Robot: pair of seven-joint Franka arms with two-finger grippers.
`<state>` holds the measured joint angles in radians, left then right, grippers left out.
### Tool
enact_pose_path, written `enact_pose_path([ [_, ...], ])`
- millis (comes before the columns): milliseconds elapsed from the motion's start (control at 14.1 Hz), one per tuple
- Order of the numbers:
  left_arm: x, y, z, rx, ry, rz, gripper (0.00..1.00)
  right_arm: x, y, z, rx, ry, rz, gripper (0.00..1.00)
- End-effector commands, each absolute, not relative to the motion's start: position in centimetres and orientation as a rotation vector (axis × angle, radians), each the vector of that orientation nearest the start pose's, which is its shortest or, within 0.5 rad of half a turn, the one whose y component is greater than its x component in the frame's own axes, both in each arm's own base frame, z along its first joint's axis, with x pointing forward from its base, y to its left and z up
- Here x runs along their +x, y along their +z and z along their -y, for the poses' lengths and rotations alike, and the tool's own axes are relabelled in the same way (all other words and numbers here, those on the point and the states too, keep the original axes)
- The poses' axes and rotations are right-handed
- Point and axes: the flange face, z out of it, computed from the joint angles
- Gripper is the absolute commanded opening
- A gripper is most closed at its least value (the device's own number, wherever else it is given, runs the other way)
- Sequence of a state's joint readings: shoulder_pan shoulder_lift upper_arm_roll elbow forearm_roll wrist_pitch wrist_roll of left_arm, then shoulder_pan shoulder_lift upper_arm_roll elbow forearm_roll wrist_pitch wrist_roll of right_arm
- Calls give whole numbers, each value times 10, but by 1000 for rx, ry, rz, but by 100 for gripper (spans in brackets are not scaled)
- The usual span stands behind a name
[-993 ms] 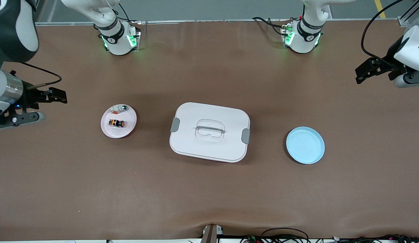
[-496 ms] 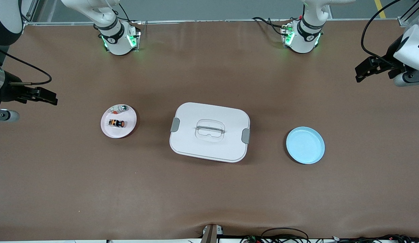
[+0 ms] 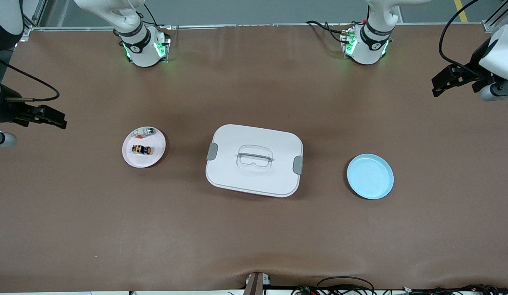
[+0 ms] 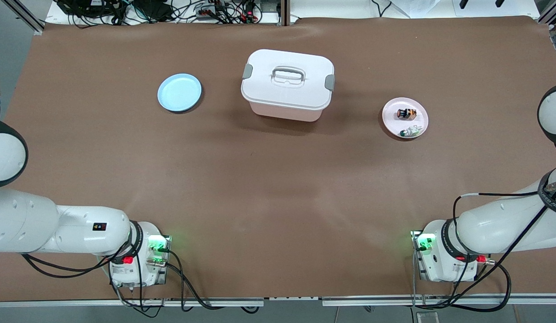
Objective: Transfer orange switch to right arm and place
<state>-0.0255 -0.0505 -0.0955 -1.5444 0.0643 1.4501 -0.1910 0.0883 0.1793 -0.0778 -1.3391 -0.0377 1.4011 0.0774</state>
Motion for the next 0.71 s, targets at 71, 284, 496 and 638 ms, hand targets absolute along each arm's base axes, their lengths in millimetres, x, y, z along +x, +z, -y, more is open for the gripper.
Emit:
enact_pose_path([
  [71,513,660,56,-3076,51,90,100,586,628,8,-3179,180,-187,100],
  [284,514,656,57,-3075,60,80,100,584,632,14,-3166,165,-208,100],
  [496,510,656,57,-3074,55,80,100,579,645,20,-3086,96,-283,100],
  [638,510,657,56,-3074,53,82,100,573,644,22,-3084,81,-284,100],
])
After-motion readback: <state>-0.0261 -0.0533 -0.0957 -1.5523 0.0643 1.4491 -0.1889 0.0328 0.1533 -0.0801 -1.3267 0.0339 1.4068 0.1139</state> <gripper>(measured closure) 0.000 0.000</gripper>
